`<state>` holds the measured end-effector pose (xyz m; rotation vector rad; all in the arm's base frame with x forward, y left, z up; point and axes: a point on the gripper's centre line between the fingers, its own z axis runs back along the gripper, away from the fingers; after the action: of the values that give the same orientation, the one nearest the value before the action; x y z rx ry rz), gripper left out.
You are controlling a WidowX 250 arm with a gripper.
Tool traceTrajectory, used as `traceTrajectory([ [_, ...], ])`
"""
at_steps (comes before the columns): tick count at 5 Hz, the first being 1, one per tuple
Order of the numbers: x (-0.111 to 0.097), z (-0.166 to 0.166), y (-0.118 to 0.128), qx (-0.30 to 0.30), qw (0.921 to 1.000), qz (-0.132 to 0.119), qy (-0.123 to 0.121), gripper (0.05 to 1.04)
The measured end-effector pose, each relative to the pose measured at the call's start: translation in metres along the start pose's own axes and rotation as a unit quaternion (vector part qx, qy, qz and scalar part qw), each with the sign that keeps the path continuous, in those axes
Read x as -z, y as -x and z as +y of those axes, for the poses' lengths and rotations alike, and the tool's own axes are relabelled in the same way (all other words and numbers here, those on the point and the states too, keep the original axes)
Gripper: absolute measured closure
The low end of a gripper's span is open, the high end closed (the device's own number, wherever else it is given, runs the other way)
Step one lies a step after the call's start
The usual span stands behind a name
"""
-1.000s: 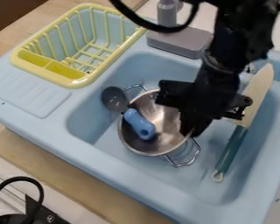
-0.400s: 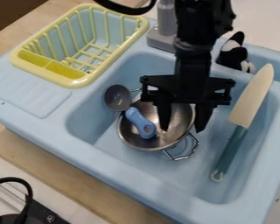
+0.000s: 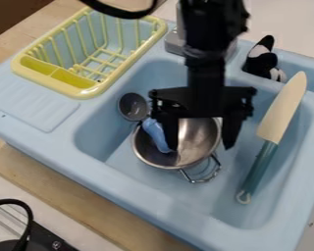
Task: Move the sufuria into the sink
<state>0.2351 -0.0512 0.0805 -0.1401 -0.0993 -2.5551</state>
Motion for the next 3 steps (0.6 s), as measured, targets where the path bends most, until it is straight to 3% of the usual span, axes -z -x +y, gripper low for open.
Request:
traceTrajectory([
  [1, -0.015, -0.002, -0.004, 0.004, 0.9968, 0.000, -0.079, 0.086],
  [2, -0.031, 0.001, -0.004, -0.007, 0.9911, 0.038, -0.128, 0.086],
  [3, -0.042, 0.005, -0.006, -0.012, 0.9852, 0.048, -0.164, 0.086],
])
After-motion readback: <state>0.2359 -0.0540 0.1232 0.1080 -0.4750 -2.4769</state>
